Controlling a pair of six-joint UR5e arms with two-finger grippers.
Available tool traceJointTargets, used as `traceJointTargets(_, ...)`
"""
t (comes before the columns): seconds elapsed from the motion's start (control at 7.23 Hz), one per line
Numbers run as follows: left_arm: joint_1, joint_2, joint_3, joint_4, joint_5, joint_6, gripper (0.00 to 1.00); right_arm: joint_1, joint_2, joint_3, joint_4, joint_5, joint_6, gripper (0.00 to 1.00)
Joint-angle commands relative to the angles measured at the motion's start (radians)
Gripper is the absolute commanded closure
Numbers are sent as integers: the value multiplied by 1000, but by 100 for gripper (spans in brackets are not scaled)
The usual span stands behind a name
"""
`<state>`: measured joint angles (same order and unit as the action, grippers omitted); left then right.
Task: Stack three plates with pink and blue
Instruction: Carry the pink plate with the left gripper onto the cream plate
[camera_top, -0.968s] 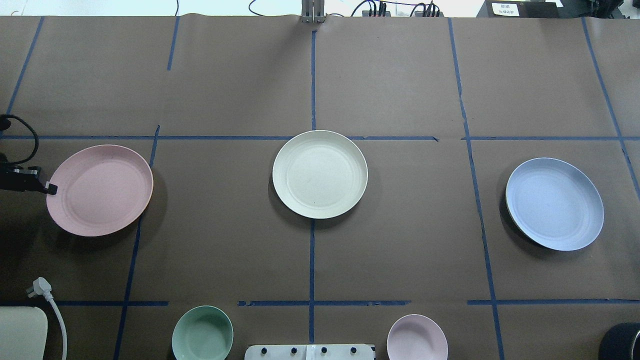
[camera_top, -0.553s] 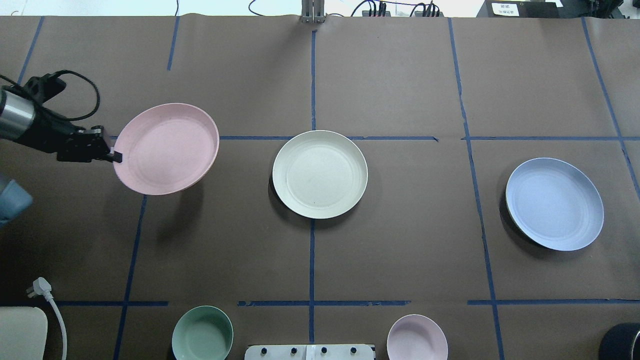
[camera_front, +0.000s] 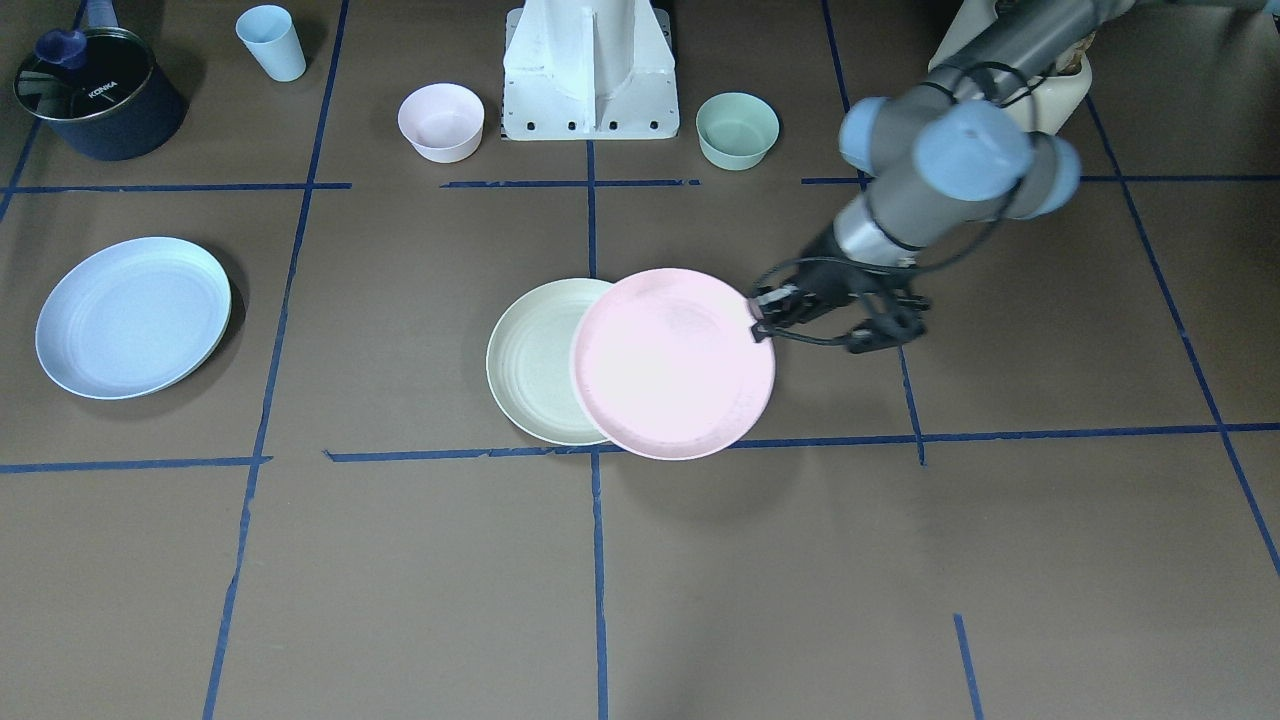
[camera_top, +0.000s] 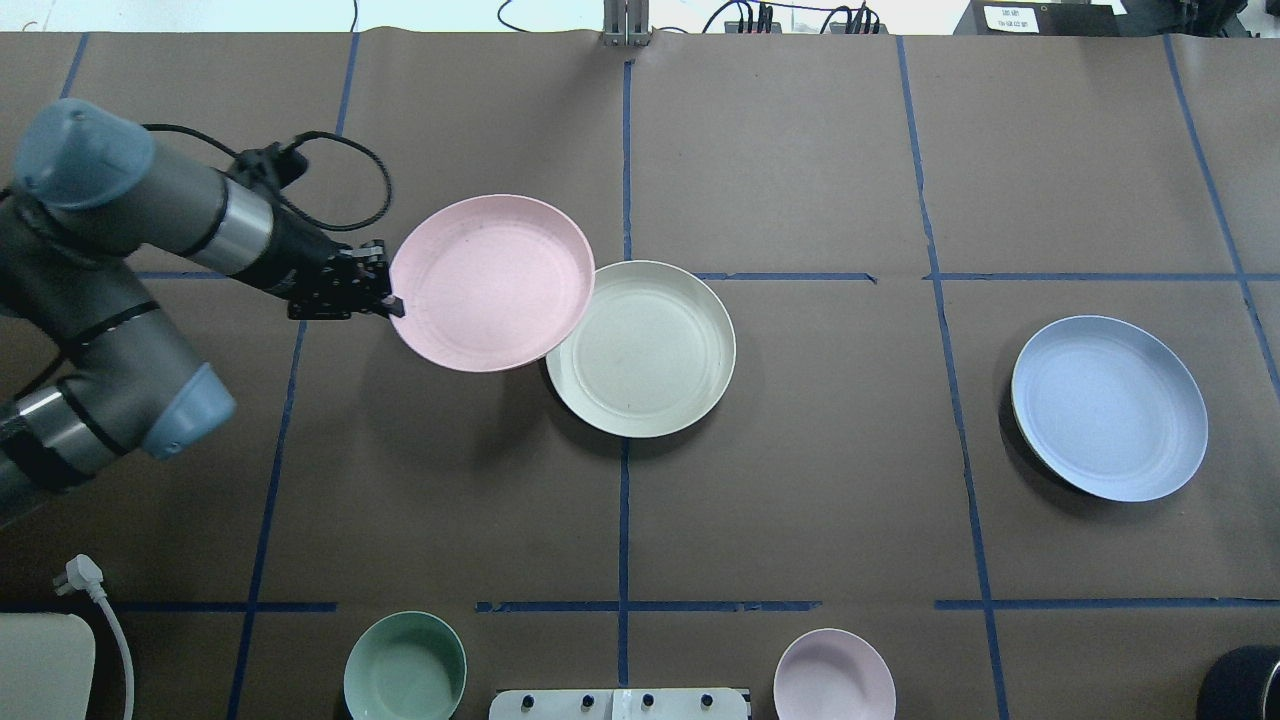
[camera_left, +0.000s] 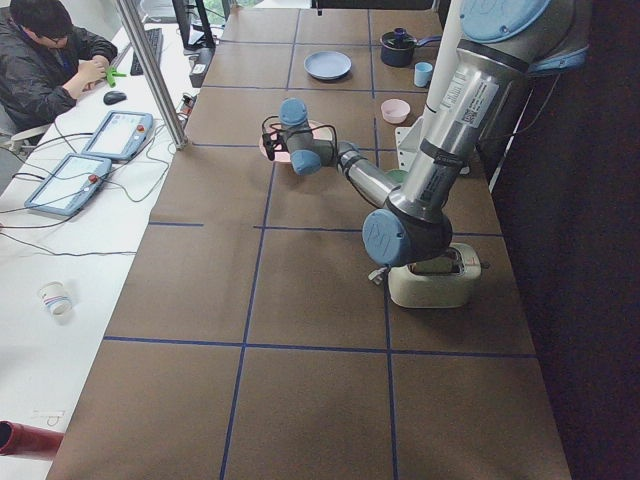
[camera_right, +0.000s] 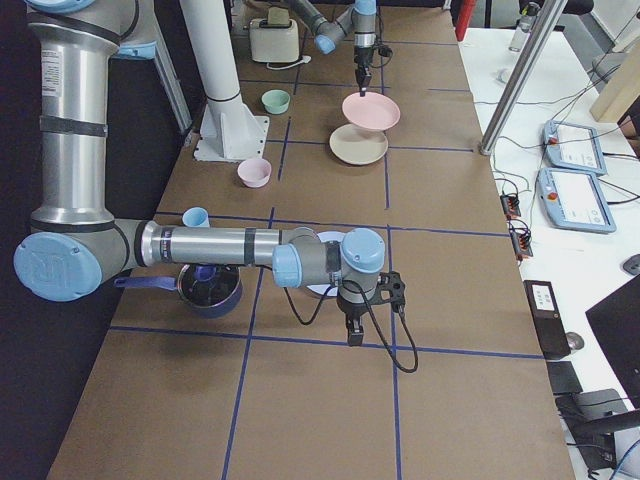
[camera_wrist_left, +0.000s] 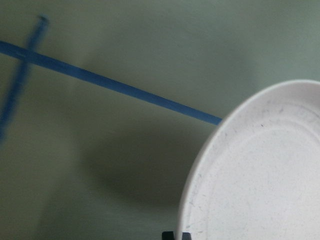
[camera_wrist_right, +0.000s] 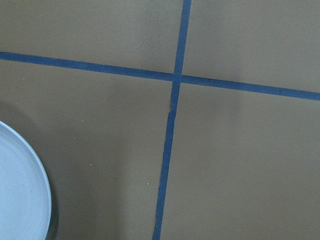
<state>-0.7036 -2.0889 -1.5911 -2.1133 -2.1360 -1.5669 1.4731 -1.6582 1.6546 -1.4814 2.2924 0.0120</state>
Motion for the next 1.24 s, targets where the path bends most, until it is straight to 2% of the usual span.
traceJointTargets(0.0,125,-98,26,78,120,-31,100,0,0,-6,1,1,-1,0)
traceJointTargets(0.14,130,-120,54,79,135,-32,99,0,0,-6,1,1,-1,0)
traceJointTargets(0.28,130,-111,51,79,134,-22,53,0,0,-6,1,1,-1,0)
traceJointTargets(0.41,128,-96,45,78,134,7,1,0,2,-4,1,1,-1,0)
traceJointTargets(0.55,104,-41,7,82,114,83,0,0,5,-4,1,1,0,0)
traceJointTargets(0.83,-88,83,-90,198,-60,462,0,0,6,1,1,5,0,0)
traceJointTargets(1.11,-264,258,-227,449,-101,932,0,-2,18,-1,1,15,2,0)
